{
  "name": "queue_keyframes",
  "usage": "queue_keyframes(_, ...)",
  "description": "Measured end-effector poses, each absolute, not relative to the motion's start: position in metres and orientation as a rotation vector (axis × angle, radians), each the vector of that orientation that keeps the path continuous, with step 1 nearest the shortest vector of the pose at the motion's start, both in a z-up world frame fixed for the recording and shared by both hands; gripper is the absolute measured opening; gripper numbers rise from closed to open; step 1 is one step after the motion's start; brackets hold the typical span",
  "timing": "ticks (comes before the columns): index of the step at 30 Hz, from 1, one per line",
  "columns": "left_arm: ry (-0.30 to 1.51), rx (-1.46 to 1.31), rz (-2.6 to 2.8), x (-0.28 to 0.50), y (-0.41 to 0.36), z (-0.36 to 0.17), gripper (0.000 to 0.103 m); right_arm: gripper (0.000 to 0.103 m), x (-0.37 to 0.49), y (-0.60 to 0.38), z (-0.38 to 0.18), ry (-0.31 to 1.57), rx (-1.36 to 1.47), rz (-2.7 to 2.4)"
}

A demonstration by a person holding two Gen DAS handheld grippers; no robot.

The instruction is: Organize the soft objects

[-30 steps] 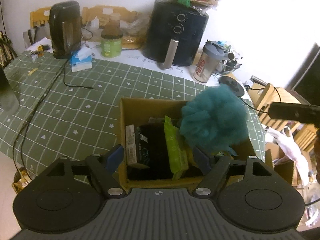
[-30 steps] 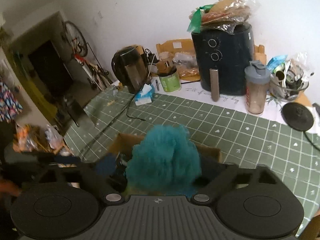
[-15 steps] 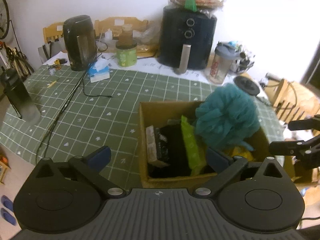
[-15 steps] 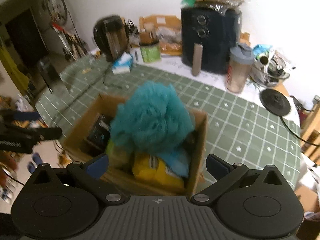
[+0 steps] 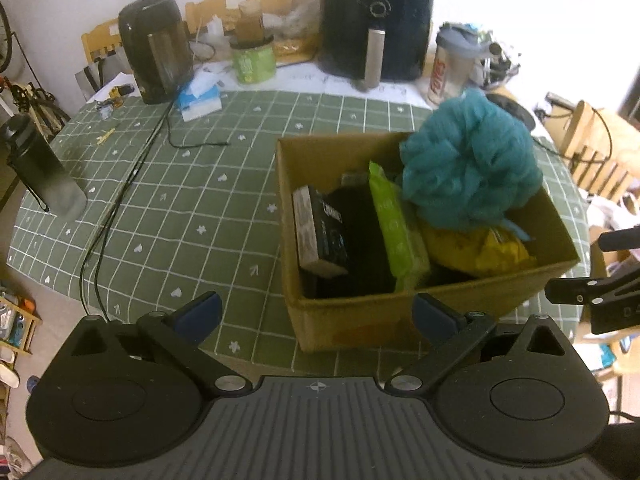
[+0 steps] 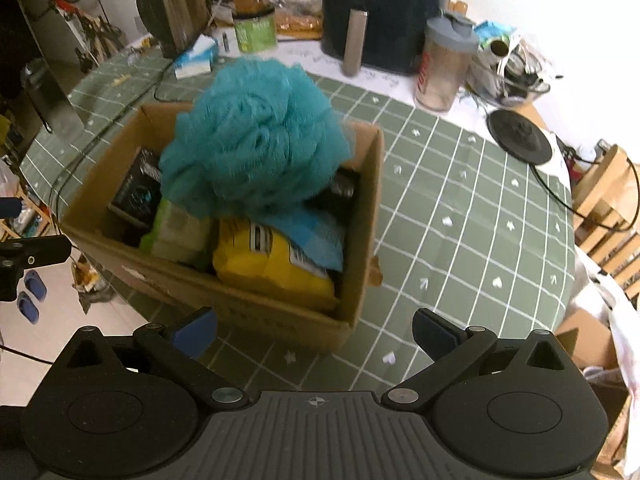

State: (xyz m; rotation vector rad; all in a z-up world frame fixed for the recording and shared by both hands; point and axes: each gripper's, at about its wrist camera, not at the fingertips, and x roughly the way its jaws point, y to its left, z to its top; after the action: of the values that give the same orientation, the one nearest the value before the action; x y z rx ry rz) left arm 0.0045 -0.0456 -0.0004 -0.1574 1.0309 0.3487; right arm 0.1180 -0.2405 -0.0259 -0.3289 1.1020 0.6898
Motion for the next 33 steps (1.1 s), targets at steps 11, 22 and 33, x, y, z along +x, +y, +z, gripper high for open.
queue_keyframes(11,1.107,-0.151,0.347,0.0064,-0.0538,-0.0111,0.103,0.103,0.1081,-0.2367,-0.0363,1.148,-0.376,0.7)
queue_keyframes(22,1.113,-0.158,0.35,0.0075,-0.0561,-0.0113,0.103,0.103,0.108,-0.2377,-0.0369,1.153,-0.378,0.704)
queue_keyframes(33,1.113,-0.157,0.35,0.0074,-0.0562,-0.0114,0.103,0.103,0.108,-0.2376,-0.0367,1.15,-0.375,0.704)
